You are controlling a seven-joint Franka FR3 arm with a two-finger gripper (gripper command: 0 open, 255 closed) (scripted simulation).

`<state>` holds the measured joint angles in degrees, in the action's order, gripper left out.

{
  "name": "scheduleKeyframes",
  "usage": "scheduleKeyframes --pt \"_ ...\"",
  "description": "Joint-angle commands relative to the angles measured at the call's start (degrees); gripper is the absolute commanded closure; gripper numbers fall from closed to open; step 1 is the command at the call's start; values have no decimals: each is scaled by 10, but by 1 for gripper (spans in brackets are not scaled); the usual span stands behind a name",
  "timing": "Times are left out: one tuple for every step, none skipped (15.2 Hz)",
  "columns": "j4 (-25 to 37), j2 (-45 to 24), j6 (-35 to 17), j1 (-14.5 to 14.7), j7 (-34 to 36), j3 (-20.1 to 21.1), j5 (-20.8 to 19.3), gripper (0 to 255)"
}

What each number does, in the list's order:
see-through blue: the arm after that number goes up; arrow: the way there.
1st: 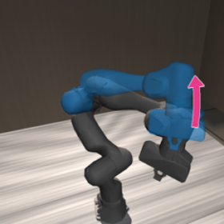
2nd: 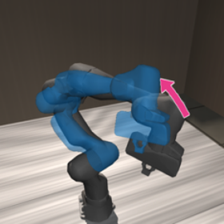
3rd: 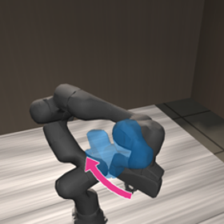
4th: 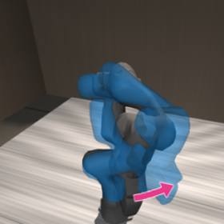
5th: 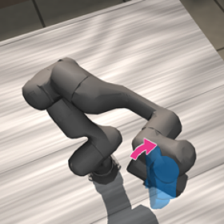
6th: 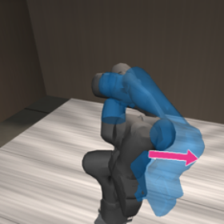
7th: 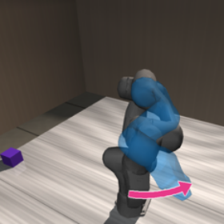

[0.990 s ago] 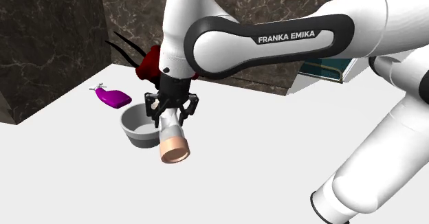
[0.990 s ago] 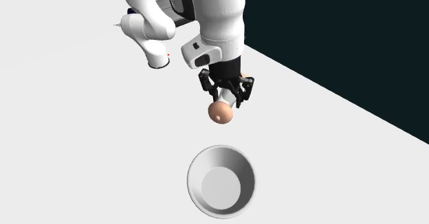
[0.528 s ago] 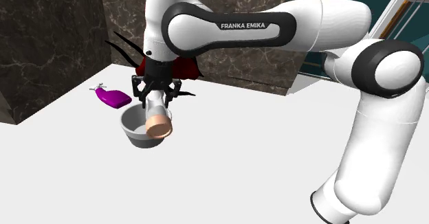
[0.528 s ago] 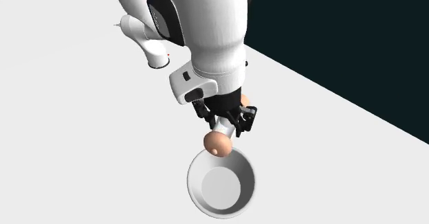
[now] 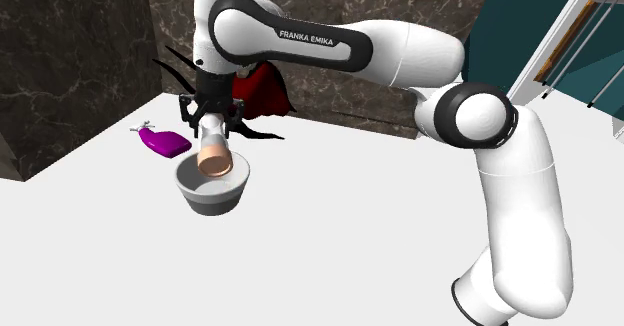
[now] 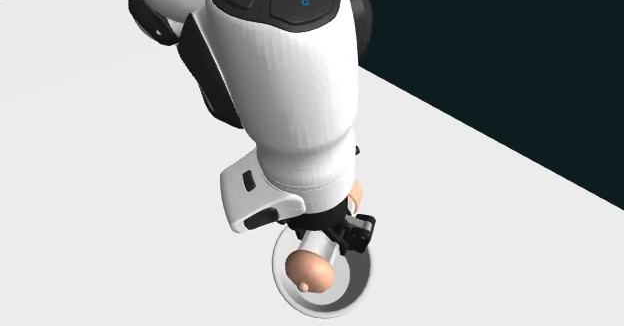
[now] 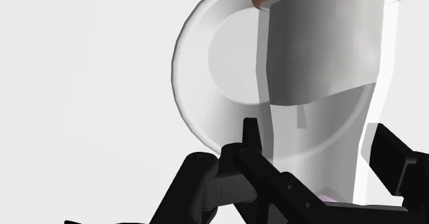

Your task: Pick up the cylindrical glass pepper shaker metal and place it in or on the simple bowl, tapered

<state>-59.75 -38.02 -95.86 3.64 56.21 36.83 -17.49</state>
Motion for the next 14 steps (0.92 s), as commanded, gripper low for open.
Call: scheduleKeyframes --pt "8 -11 -3 4 -1 -3 -4 255" --pt "-4 -9 -12 0 -1 -3 -4 255" --pt "-14 -8 -21 -3 0 -3 -3 255" --pt "-25 -6 -29 -5 0 -3 -3 255" --pt "-35 -5 -38 -8 1 -2 -3 255" --pt "-44 -5 -46 -10 2 -2 -3 255" --pt "-53 -4 -54 -13 2 -2 -3 255" --pt "-62 -4 -62 -15 3 -3 -3 255" --pt "-70 -4 -70 -17 3 -3 -3 255" --pt "-78 -4 -77 -18 4 -3 -4 255" --pt "-86 -4 -85 -20 4 -3 -4 255" --pt "-93 -5 -92 -21 5 -4 -5 255" --pt "-100 -5 -99 -23 5 -4 -5 255" --pt "-100 -5 -99 -23 5 -4 -5 255"
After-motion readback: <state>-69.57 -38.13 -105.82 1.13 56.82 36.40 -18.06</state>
